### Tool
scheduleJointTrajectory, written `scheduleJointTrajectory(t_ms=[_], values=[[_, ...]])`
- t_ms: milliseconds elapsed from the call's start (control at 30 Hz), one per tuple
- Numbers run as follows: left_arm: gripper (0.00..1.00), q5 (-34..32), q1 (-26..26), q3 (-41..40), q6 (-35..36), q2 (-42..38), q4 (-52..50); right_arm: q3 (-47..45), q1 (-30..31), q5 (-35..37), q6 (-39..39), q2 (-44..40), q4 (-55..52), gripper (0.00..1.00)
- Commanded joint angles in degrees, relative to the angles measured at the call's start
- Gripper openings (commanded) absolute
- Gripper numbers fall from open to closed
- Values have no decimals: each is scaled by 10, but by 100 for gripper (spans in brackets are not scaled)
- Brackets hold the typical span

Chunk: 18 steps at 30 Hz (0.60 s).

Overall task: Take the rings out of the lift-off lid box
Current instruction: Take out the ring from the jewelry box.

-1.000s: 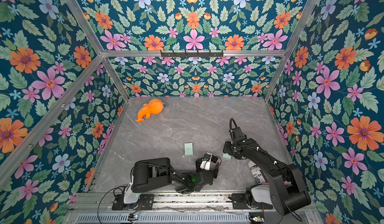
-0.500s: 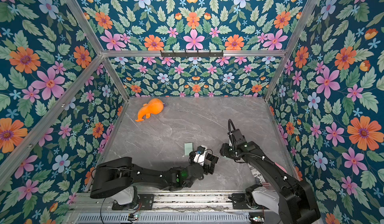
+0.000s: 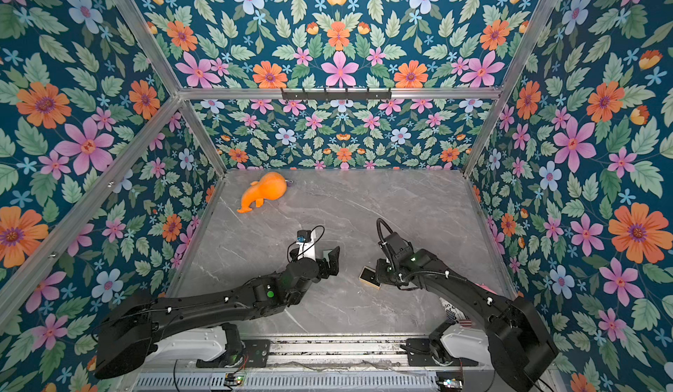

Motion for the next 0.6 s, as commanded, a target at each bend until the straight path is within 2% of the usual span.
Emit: scheduleJointTrajectory(t_ms=[0,367,567], values=[[100,18,3,6,-16,4,-44,4,4,18,20,7,7,32],[100,54,3,51,-63,79,-94,21,21,30,22,45,0,31],[100,64,3,54,-76,98,-88,25,21,32,19,62,5,28]])
